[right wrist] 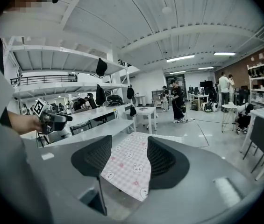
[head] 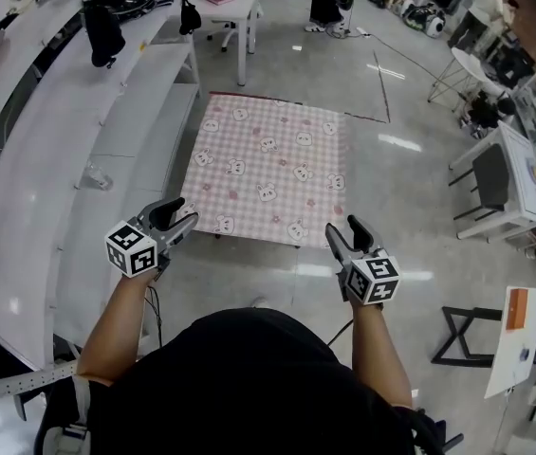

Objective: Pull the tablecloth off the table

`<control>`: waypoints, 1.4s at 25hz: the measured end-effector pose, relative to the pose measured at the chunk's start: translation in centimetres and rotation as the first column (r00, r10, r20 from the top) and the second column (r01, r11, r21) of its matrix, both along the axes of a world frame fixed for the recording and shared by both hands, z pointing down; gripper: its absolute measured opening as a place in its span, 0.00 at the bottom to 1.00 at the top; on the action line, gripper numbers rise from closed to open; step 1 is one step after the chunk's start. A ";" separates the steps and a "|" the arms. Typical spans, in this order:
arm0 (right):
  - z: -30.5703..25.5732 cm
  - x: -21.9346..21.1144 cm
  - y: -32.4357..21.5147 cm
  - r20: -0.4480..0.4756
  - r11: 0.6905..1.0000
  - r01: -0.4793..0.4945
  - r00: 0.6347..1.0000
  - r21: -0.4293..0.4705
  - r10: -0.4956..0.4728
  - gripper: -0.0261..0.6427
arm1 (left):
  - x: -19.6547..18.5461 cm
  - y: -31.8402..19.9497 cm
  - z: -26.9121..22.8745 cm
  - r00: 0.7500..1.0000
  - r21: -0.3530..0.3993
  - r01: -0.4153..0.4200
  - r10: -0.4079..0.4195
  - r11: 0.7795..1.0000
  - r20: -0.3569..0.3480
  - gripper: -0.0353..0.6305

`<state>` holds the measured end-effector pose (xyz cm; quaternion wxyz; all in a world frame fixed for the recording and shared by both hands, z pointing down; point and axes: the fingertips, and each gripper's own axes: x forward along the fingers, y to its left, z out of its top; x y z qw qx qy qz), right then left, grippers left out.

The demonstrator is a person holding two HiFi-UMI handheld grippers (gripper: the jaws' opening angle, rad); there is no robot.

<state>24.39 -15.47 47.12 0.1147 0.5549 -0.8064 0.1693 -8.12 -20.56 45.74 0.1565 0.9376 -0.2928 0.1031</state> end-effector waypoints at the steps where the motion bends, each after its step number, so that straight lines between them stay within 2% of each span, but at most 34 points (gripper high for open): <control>1: 0.2 0.1 -0.4 0.002 1.000 0.009 1.000 -0.002 -0.009 0.44 | 0.1 -0.2 0.2 1.000 -0.002 0.007 -0.007 1.000 0.002 0.36; 9: 2.9 -0.1 -1.4 0.008 0.993 0.097 0.995 -0.065 -0.097 0.44 | 2.0 0.2 2.1 0.999 -0.038 0.029 -0.027 0.999 0.033 0.37; 15: 5.7 -0.5 -2.3 0.003 0.989 0.103 0.995 -0.106 -0.103 0.44 | 1.4 0.2 4.6 0.998 -0.089 0.032 -0.026 0.996 0.062 0.37; 25: 11.7 -0.9 -3.6 -0.002 0.973 0.078 0.997 -0.219 -0.080 0.44 | 1.8 -3.4 8.7 0.990 -0.096 0.014 0.000 0.995 0.140 0.37; 31: 15.0 -1.6 -5.3 -0.031 0.957 0.073 0.996 -0.280 -0.085 0.44 | 1.6 -5.2 12.2 0.983 -0.158 -0.015 0.043 0.987 0.178 0.37; 35: 17.3 -1.8 -5.9 -0.060 0.942 0.072 0.993 -0.329 -0.097 0.44 | 1.6 -5.9 14.9 0.976 -0.224 -0.043 0.088 0.974 0.198 0.38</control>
